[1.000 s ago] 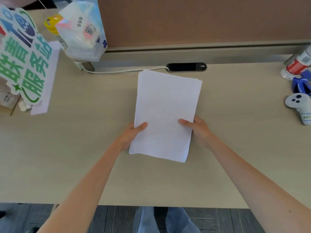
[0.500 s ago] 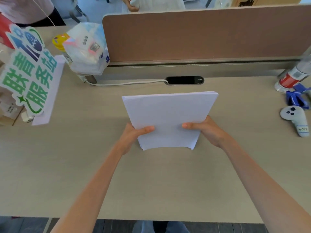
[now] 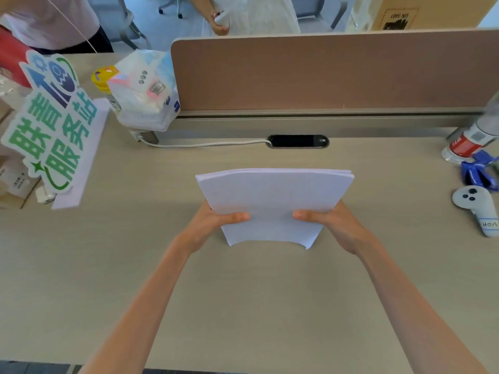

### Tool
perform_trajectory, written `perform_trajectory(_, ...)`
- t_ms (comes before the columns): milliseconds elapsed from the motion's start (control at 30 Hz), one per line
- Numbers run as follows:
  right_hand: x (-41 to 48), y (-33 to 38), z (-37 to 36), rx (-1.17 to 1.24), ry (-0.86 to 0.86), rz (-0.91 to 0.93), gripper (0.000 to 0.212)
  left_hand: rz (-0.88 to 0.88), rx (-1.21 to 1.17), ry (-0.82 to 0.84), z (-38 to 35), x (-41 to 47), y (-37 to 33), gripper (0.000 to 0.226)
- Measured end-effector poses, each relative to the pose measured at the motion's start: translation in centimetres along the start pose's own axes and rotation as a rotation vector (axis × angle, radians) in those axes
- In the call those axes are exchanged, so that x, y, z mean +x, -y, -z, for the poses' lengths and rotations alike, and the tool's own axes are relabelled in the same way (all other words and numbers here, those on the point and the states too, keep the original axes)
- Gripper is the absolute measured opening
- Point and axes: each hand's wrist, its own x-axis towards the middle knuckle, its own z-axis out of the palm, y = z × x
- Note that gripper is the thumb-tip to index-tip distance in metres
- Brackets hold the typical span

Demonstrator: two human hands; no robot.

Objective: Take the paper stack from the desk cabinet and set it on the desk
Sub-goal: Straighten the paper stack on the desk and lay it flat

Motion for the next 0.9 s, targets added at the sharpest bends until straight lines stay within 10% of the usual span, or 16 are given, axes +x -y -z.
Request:
perform_trajectory(333, -0.5, 2.3, 0.9, -0.050, 0.092, 0.021, 0.036, 0.001, 0.054, 0.102, 0.5, -0.2, -3.7, 0.038)
perform_trajectory(900, -0.9, 2.3, 0.1, -0.001, 0.024, 0.055, 0.034, -0.221, -0.139, -0.228, -2.0, -3.4, -6.1, 0.047)
